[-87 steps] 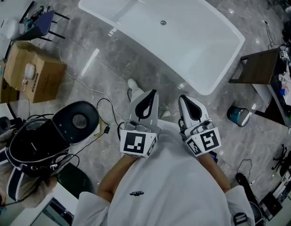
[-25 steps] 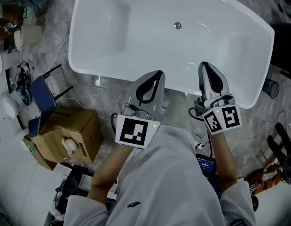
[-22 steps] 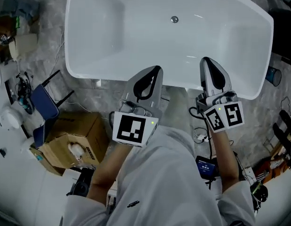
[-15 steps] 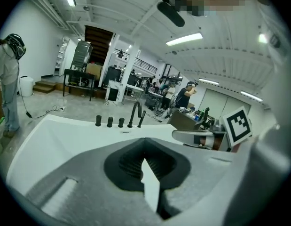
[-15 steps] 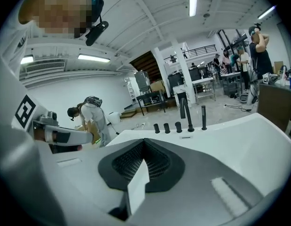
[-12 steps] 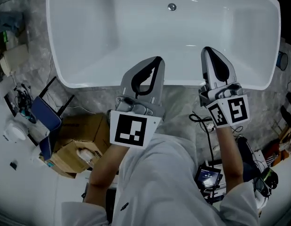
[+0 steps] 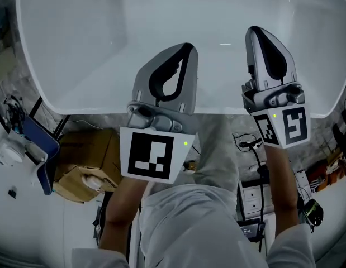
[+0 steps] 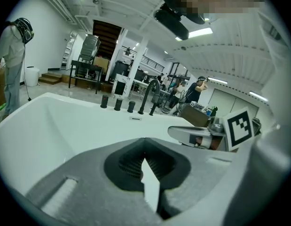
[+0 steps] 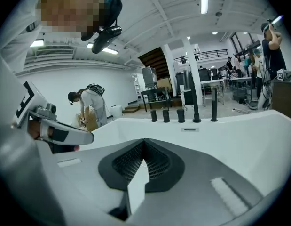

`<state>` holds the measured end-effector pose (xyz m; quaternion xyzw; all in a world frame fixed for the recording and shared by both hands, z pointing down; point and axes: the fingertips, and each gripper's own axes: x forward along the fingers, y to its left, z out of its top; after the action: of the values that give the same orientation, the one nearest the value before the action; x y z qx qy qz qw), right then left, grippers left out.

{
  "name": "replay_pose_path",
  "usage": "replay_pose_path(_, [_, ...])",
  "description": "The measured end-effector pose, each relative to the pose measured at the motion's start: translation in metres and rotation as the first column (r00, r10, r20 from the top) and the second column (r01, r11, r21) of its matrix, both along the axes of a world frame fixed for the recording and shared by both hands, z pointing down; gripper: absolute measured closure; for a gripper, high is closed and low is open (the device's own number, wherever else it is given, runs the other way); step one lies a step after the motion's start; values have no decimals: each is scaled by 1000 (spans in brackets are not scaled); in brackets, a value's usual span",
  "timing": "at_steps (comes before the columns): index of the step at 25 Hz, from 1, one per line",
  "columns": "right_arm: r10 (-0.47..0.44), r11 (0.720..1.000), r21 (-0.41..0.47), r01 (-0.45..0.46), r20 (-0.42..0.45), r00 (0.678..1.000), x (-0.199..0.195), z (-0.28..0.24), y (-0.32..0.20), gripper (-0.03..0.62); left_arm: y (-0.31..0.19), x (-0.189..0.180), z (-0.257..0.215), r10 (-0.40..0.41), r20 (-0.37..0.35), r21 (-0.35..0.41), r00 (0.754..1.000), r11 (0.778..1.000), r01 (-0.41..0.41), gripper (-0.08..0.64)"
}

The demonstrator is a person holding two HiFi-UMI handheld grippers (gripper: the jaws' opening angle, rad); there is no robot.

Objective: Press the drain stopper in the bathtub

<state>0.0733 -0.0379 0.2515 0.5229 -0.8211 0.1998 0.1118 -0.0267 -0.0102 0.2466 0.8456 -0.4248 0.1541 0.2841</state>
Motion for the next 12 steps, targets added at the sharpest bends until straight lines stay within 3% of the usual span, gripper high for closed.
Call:
replay_pose_path(6, [98,990,-113,-87,93,991,19,87,-26,591,-15,6,71,13,20,7,1000,1000,-13,558])
replay_pose_path(12, [105,988,-117,-96,69,992,17,132,-44,591,-30,9,108,30,21,16,999,999,-30,558])
